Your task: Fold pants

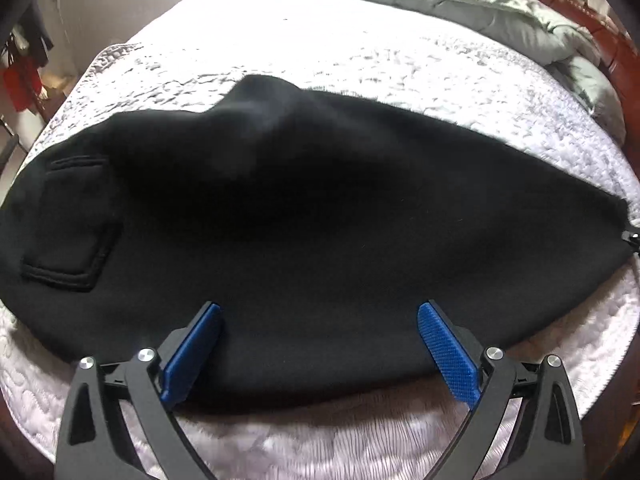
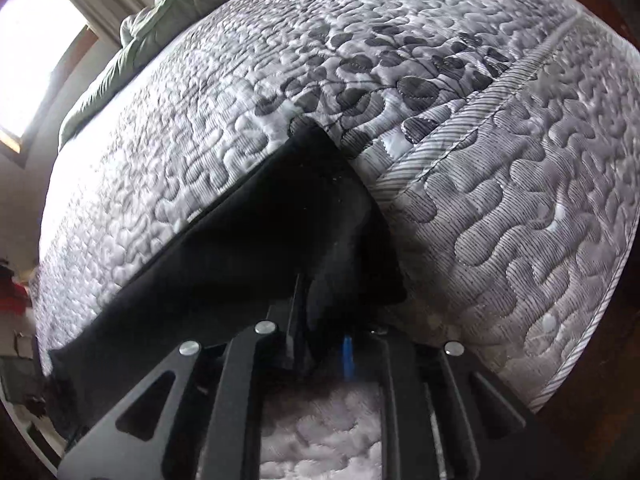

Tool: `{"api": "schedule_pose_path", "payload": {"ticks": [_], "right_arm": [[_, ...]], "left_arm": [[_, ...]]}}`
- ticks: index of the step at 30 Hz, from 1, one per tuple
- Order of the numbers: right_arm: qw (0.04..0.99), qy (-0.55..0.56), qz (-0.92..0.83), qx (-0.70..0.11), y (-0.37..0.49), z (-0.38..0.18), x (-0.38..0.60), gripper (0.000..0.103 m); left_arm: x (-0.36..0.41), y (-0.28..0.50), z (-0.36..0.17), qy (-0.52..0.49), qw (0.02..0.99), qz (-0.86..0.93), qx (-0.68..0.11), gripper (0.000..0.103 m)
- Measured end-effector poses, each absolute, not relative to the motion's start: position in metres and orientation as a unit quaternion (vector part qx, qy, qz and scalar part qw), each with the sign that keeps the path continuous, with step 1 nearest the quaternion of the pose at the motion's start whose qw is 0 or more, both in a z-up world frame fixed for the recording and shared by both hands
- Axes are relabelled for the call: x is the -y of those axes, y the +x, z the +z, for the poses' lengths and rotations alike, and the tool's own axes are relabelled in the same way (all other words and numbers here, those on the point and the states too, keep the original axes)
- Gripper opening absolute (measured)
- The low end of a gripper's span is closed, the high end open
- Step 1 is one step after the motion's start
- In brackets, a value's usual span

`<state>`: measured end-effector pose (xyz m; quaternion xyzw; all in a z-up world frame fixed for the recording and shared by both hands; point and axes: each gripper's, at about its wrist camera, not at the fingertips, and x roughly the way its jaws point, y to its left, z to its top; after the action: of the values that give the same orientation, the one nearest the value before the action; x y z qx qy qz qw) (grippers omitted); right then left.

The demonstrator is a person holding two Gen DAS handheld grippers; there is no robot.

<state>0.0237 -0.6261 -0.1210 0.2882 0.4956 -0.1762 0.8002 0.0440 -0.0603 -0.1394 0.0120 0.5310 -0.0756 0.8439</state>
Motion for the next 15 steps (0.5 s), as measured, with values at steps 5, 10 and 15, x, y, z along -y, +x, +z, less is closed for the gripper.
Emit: {"api": "schedule_pose_path", "payload": {"ticks": [5, 10, 15], "right_arm": [[0.801, 0.231, -0.207, -0.512, 0.020, -0.097, 0.603, 0.040], [0.821, 0.165, -0.230, -0.495, 0.011, -0.059, 0.544, 0.049], [0.856, 0.124, -0.103, -0.491, 0.021, -0.038, 0.450, 0.051]], "left_arm": [[0.007, 0.032, -0.113, -0.028, 0.846, -0.050, -0.530, 0.099], [-0.064, 0.015, -0.109, -0.129, 0.828, -0.028, -0.545, 0.098], [-0.106, 0.009, -0.109, -0.235, 0.803, -0.052, -0.545, 0.097]]}}
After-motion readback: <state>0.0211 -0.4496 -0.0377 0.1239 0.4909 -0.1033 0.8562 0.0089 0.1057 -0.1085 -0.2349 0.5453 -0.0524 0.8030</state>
